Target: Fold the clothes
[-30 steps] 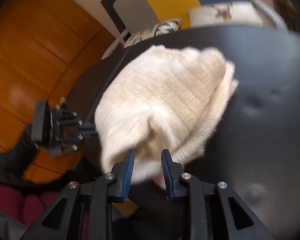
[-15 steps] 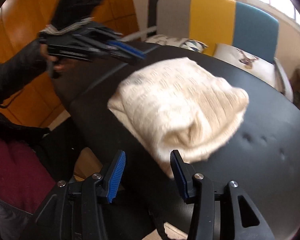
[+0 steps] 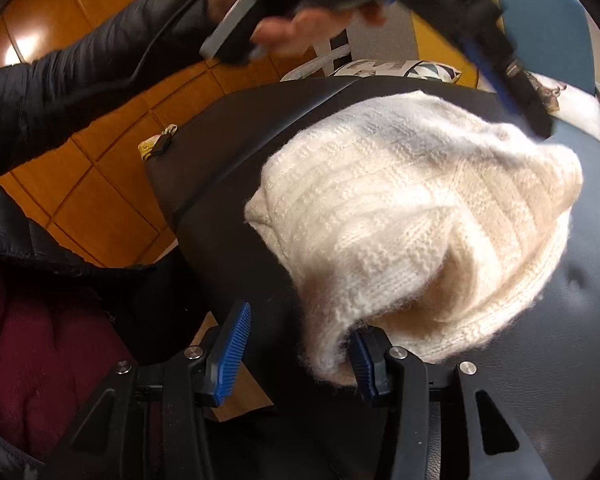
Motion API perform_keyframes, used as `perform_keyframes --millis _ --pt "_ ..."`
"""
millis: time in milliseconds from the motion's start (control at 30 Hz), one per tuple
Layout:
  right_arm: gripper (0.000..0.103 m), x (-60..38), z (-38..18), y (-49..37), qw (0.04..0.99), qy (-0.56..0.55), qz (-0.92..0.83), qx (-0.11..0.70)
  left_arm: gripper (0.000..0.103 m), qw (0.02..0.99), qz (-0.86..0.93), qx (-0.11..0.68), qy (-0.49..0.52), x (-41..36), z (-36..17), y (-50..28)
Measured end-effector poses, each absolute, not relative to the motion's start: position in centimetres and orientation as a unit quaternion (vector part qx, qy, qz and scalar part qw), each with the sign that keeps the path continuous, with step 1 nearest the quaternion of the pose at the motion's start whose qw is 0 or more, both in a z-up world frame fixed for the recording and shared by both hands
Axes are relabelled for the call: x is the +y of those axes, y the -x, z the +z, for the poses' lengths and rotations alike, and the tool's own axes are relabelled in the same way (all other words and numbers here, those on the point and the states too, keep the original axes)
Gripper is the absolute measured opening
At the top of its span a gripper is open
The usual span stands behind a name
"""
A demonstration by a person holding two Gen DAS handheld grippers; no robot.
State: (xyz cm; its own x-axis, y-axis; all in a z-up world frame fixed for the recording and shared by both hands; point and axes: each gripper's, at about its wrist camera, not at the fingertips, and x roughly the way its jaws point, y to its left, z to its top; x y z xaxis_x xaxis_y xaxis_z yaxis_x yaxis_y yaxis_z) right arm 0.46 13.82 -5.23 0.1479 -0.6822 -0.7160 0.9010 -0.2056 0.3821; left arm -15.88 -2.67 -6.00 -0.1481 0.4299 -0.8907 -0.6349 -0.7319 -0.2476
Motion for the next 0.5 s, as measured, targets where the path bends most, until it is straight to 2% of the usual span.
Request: perform_keyframes --millis 33,233,333,367,400,433,500 --pt "0.047 13.7 -5.5 -0.3 0.619 -0.439 -0.640 0.122 0.052 0.362 0.739 0.096 0.560 -2.2 -6.0 16.3" --pt "0.047 13.4 -6.6 0.4 0.623 -0.446 -0.636 0.095 0.060 0.354 0.687 0.149 0.617 1.6 -9.0 18.8" --pt "0.048 13.4 -6.5 0.7 0.627 -0.442 -0.636 0.083 0.059 0.327 0.682 0.173 0.631 2.8 -11.1 19.0" --pt "0.048 13.3 -6.5 0.8 0.630 -0.441 -0.635 0.079 0.053 0.315 0.685 0.180 0.632 3.0 -11.7 18.9" --pt "0.047 13.3 -6.6 0.9 0.633 -0.442 -0.631 0.076 0.026 0.304 0.687 0.187 0.633 3.2 -12.3 18.7" --pt "0.047 13.2 -6.7 1.0 0.636 -0.443 -0.627 0.074 0.020 0.300 0.697 0.175 0.627 2.8 -11.9 18.5" --pt "0.047 13.0 -6.9 1.4 0.637 -0.445 -0.624 0.074 0.015 0.300 0.720 0.135 0.611 1.2 -10.2 17.9"
